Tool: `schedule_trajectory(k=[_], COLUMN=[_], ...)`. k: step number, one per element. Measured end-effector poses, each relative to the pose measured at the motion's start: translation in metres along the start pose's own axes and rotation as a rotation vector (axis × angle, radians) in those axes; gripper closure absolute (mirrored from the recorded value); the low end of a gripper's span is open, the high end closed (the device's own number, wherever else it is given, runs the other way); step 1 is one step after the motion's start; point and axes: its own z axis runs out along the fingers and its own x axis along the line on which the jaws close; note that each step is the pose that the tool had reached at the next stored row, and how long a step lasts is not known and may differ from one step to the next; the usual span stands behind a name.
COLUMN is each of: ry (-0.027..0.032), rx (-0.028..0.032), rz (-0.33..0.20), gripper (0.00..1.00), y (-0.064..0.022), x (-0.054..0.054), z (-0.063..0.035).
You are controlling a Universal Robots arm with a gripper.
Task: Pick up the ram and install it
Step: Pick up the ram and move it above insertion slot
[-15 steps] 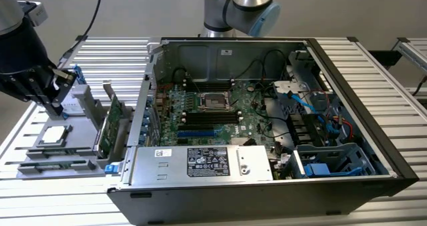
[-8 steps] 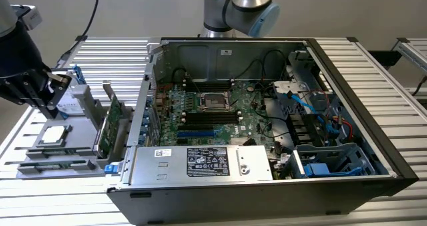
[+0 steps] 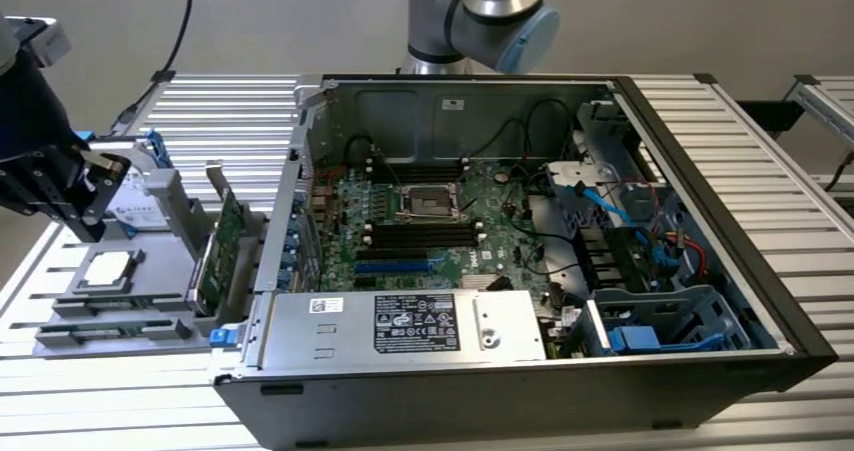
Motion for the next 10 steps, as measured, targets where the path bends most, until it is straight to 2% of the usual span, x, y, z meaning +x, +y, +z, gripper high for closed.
schedule_trajectory(k=[5,10], ry=[0.0002,0.0002], rx=[0.0023,0.0025], rz=[-0.004,-0.004], gripper=[0.89,0.89], y=[-0.0003,-0.0003], x=[0.0084,0.0096], z=[0.0028,0.0033])
